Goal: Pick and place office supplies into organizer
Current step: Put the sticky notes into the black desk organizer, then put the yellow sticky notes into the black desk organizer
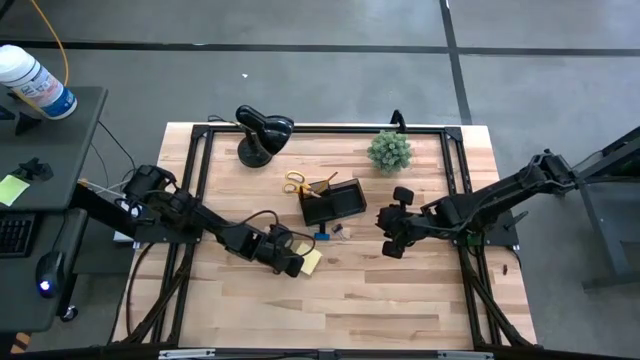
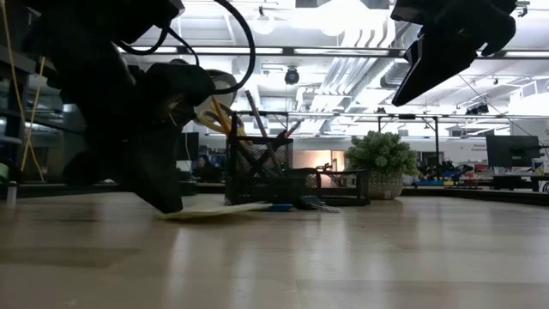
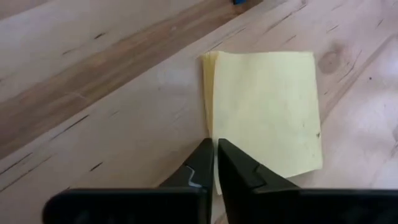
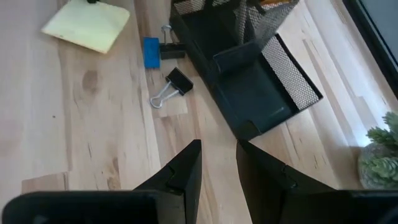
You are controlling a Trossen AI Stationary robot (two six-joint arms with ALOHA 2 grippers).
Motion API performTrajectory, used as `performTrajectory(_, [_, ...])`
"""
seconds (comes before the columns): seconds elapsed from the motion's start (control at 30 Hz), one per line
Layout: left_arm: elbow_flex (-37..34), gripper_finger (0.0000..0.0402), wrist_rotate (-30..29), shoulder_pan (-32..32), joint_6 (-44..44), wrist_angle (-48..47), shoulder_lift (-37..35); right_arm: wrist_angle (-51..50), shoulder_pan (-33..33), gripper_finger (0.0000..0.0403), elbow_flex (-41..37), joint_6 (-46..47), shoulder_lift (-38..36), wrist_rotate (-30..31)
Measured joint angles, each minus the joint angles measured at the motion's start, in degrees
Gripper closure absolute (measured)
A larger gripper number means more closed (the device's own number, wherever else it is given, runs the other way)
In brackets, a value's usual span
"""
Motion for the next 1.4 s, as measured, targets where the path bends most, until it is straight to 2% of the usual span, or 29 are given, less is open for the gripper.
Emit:
performTrajectory(0.1, [-0.1,0.0395,-1.4,0.0,1.0,2.6,0.2,-1.8,0.0,0.0305,0.0,2.3,0.0,0.4])
performTrajectory(0.23, [0.1,0.0398,-5.0,0.0,4.8,10.6,0.2,-5.3,0.0,0.0305,0.0,6.2,0.0,0.7])
performTrajectory(0.33, [2.4,0.0400,-7.9,0.5,8.4,11.7,0.2,-5.1,0.0,0.0305,0.0,7.4,0.0,-0.1])
performTrajectory(0.57, [10.0,0.0401,-8.2,3.7,25.5,11.8,0.1,-0.9,0.0,0.0305,0.0,7.7,0.0,-3.0])
performTrajectory(0.7, [14.9,0.0401,-5.8,6.2,34.3,10.8,0.1,-0.8,0.0,0.0305,0.0,8.9,0.0,-3.1])
performTrajectory(0.8, [18.6,0.0401,-3.3,8.0,40.0,6.4,0.0,-0.8,0.0,0.0305,0.0,9.0,0.0,-3.9])
performTrajectory(1.03, [23.2,0.0401,8.0,10.7,55.5,-1.4,0.0,-0.8,0.0,0.0305,0.0,9.5,0.0,-4.5])
performTrajectory(1.23, [23.3,0.0401,9.3,10.4,69.1,-2.2,1.3,-0.8,0.0,0.0305,0.0,9.5,0.0,-4.4])
performTrajectory(1.4, [23.3,0.0388,10.6,10.5,75.0,-2.6,4.9,-0.6,0.0,0.0305,0.1,9.2,0.0,-4.4])
